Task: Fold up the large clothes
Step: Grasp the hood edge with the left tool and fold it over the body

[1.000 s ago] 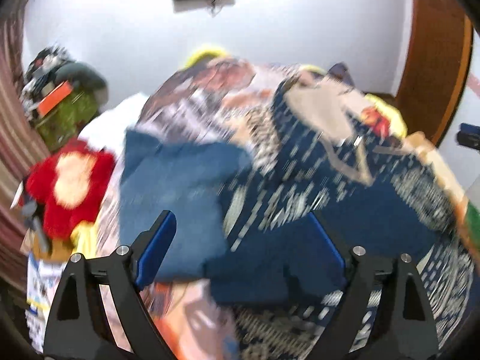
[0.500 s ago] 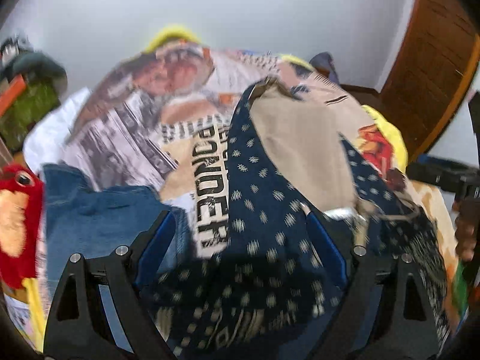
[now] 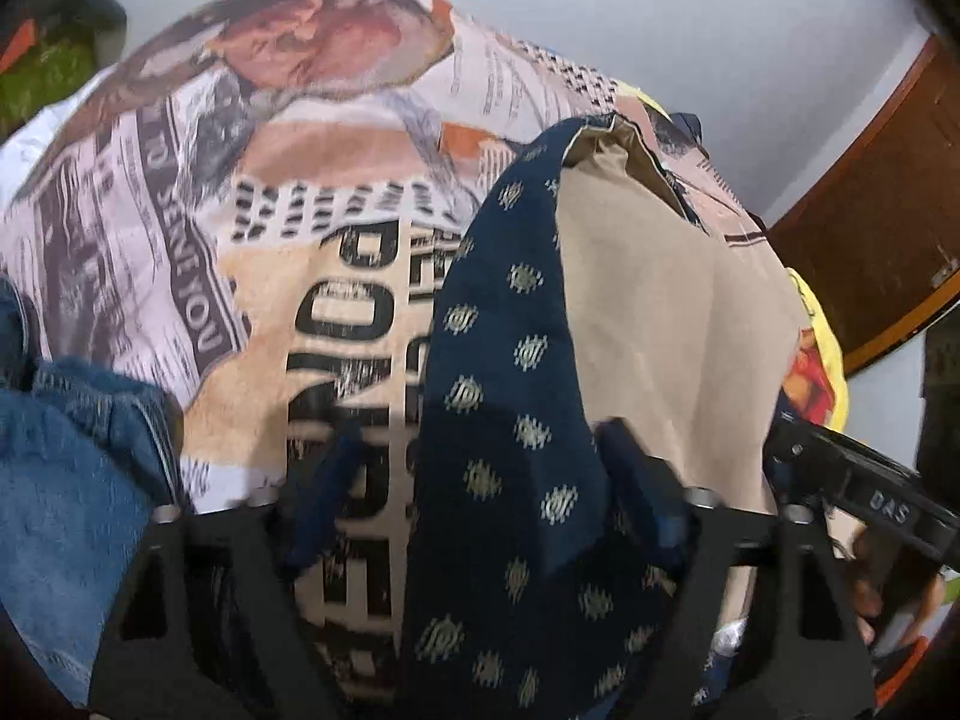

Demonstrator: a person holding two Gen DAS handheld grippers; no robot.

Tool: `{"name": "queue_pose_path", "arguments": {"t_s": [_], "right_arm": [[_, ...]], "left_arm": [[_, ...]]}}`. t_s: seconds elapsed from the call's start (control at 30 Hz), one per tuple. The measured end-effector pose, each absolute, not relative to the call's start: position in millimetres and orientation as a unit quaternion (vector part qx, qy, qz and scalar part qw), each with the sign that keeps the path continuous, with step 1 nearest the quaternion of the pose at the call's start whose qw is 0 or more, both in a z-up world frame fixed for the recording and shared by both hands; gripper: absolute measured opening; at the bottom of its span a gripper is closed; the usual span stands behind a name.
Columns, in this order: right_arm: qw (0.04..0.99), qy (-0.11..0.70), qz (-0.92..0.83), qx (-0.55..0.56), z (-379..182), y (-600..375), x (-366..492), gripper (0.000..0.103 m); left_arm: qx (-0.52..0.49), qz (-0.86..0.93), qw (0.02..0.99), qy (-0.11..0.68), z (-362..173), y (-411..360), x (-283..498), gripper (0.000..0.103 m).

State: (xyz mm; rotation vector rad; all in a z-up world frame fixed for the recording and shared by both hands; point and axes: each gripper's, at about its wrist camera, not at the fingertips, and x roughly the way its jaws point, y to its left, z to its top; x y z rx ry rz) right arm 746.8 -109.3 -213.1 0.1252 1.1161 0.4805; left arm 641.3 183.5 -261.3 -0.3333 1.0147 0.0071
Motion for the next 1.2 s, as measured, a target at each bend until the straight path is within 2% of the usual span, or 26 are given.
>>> {"name": "queue_pose_path", "arguments": {"t_s": [0.03,0.07,0.13,0.17,0.43,0.63,0.8,0.97,1.2], "right_arm": [[0.818,0.523,0.233,0.054,-211,-107,745,0.03],[0.821,0.519,0.234,0.042,-208,-102,741,0.022],[0.827,0.512,0.232,0.004,-203,-94,733,0.012],[0.829,0.508,0.232,-0.014,-199,-92,728,0.011],[0.836,0.469,0.285,0.002,-129,-110,670,0.009],[0.832,0.451,0.322,0.001,-89,-134,596,0.009],[0.832,0.45,0.324,-0.022,-89,-158,521,0.009],[0.834,0.457,0.306,-0.048,-114,-179,462,0.009],[0.851,0.456,0.223,-0.131,-154,-194,425,0.01]], "left_arm": [[-0.153,0.005,0.863,0.481,-261,181,643,0.057],[-0.149,0.004,0.866,0.478,-260,178,643,0.033],[-0.141,-0.004,0.865,0.482,-256,170,645,0.012],[-0.128,0.002,0.867,0.482,-250,166,643,0.009],[-0.077,-0.058,0.907,0.41,-151,137,575,0.008],[-0.051,-0.111,0.907,0.403,-116,116,497,0.008],[-0.045,-0.118,0.898,0.421,-129,108,429,0.008],[-0.043,-0.107,0.889,0.443,-161,113,372,0.008],[-0.008,-0.039,0.87,0.491,-227,126,343,0.009]]}}
